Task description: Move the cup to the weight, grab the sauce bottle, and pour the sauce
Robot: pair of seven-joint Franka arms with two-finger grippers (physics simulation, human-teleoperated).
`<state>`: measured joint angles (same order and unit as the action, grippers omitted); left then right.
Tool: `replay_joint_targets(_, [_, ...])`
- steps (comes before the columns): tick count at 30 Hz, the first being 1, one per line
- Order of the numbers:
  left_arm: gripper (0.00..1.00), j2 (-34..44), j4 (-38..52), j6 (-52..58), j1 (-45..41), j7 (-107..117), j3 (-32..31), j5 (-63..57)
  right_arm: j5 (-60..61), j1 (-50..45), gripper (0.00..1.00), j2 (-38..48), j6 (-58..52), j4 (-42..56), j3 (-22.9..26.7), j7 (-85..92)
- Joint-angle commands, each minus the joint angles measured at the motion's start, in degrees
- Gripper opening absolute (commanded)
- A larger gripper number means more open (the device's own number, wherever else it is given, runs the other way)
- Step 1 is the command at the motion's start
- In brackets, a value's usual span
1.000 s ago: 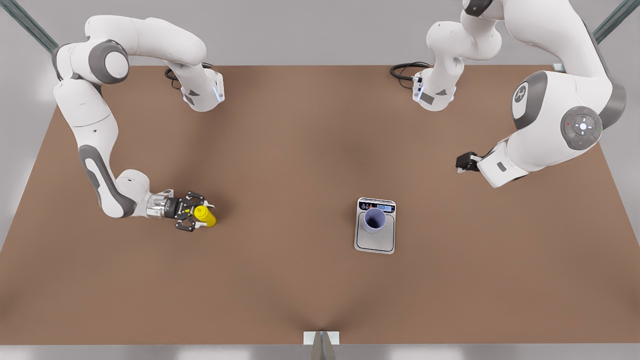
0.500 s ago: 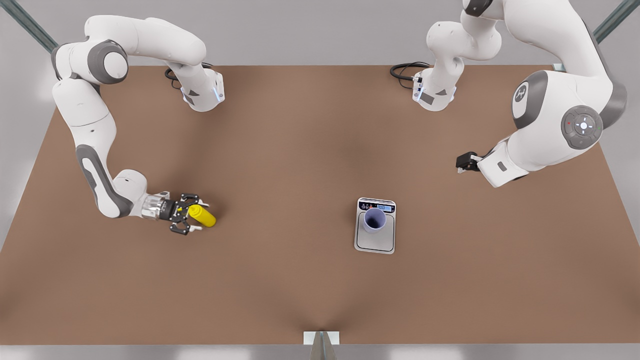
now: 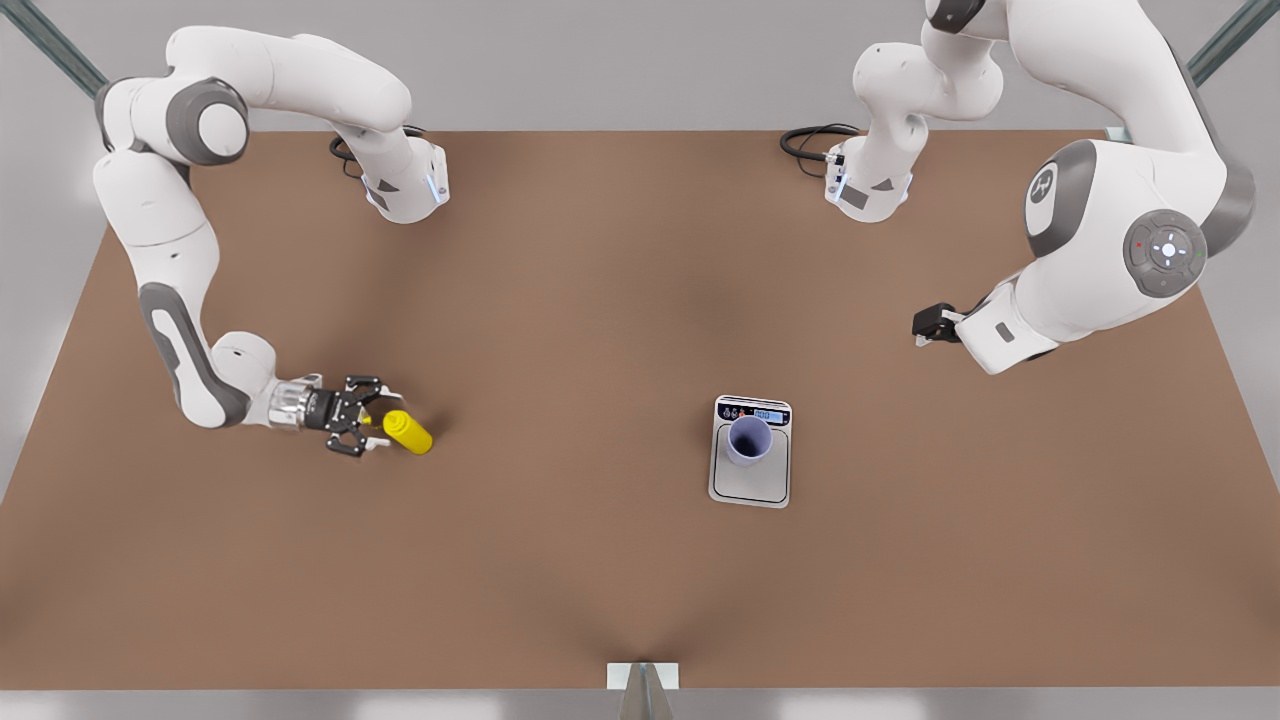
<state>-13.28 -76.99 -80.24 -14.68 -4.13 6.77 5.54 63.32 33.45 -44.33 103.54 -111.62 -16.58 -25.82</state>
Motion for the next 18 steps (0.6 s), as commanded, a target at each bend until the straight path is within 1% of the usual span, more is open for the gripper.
replay_joint_targets(1, [1.00, 0.0, 0.0, 0.0, 0.0, 0.0, 0.0, 0.0, -0.7, 0.0, 1.00, 0.1, -0.7, 0.1, 0.6, 0.0])
replay_joint_targets(3, [1.00, 0.0, 0.1, 0.0, 0.0, 0.0, 0.0, 0.0, -5.8, 1.0, 1.00, 1.4, -2.8, 0.4, 2.0, -0.5])
replay_joint_targets(4, [1.00, 0.0, 0.1, 0.0, 0.0, 0.0, 0.0, 0.0, -8.1, 1.2, 1.00, 2.1, -5.5, 0.9, 4.0, -0.6])
replay_joint_targets(5, [1.00, 0.0, 0.1, 0.0, 0.0, 0.0, 0.0, 0.0, -14.9, 1.2, 1.00, 3.7, -8.5, 4.9, 5.7, -0.7])
replay_joint_targets(7, [1.00, 0.7, 0.3, 0.0, 0.0, -0.4, 0.0, -0.2, -36.8, -0.2, 1.00, 11.3, -17.1, 22.2, 5.3, 0.2])
replay_joint_targets(8, [1.00, 1.1, 0.3, -0.3, 0.0, -0.4, -0.1, 0.8, -48.3, -7.0, 1.00, 16.7, -21.3, 29.6, 5.3, 4.5])
replay_joint_targets(9, [1.00, 1.2, 0.5, -0.2, 0.0, 0.1, -0.2, 0.3, -57.0, -14.2, 1.00, 25.1, -22.9, 31.6, 6.2, 18.6])
replay_joint_targets(10, [1.00, 2.3, 1.1, 0.0, 0.0, 0.3, 0.1, 0.3, -63.2, -22.4, 1.00, 31.7, -22.9, 31.6, 8.7, 25.6])
replay_joint_targets(11, [1.00, 2.7, 1.1, 0.0, 0.0, 0.2, 0.8, 0.3, -63.7, -27.9, 1.00, 35.9, -22.8, 31.1, 10.4, 25.6])
replay_joint_targets(12, [1.00, 2.7, 1.4, 1.0, 0.0, -0.4, 2.7, 0.3, -63.8, -37.1, 1.00, 39.4, -21.7, 29.7, 17.2, 25.6])
replay_joint_targets(13, [1.00, 3.1, 1.4, 2.6, 0.0, -0.6, 3.7, 0.5, -63.4, -42.8, 1.00, 40.3, -18.9, 28.0, 22.3, 25.5])
replay_joint_targets(14, [1.00, 4.2, 1.1, 2.2, 0.4, -0.7, 4.4, 0.0, -63.2, -45.7, 1.00, 39.8, -17.3, 28.0, 24.0, 24.0])
replay_joint_targets(16, [1.00, 4.1, 0.5, 2.0, 0.9, -0.8, 4.4, -0.1, -63.1, -45.8, 1.00, 39.7, -15.5, 27.9, 22.8, 21.4])
replay_joint_targets(18, [1.00, 4.2, 0.5, 2.2, 1.1, -0.7, 4.4, -0.1, -63.1, -45.8, 1.00, 39.2, -15.8, 28.0, 23.2, 21.3])
